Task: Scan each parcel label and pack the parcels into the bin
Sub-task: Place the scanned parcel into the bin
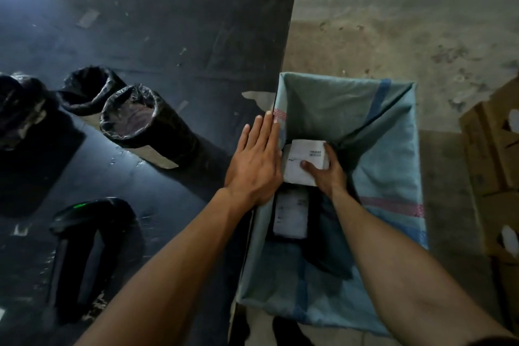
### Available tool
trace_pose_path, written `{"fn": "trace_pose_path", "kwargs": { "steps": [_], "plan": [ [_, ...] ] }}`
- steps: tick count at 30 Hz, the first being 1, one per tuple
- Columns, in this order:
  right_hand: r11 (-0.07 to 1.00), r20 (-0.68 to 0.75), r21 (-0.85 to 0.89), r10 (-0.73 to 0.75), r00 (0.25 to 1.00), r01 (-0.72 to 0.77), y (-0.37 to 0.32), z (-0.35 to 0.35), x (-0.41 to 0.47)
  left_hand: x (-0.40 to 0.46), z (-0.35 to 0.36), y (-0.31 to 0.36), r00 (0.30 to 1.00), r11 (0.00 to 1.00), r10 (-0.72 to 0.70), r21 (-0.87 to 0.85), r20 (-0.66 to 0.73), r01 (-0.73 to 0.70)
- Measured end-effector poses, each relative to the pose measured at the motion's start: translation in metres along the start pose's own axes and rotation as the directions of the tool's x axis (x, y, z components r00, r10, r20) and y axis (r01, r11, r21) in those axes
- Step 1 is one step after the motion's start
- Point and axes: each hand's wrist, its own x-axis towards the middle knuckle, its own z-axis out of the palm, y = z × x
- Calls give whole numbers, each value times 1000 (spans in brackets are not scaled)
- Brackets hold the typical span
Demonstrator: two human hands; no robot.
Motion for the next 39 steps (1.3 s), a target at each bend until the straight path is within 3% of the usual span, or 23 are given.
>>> {"fn": "trace_pose_path", "kwargs": {
  "steps": [5,11,16,23,32,39],
  "plan": [
    [999,74,35,-13,997,10,1,17,27,1,5,-2,1000,999,13,36,-24,-12],
    [993,111,-95,-62,992,73,25,25,40,2,14,-3,995,999,13,52,-103,-8],
    [840,133,-541,43,990,37,29,24,47,1,11,0,996,999,2,34,-95,1],
    [661,209,-750,197,958,28,6,21,45,1,5,0,998,1000,4,23,-63,-3],
    [573,274,-817,289,917,63,-17,12,1,0,2,-2,1000,1000,-7,13,-29,7],
    [556,234,-829,256,938,56,-43,-5,-50,1,0,0,1000,1000,4,16,-23,-3]
  ]
}}
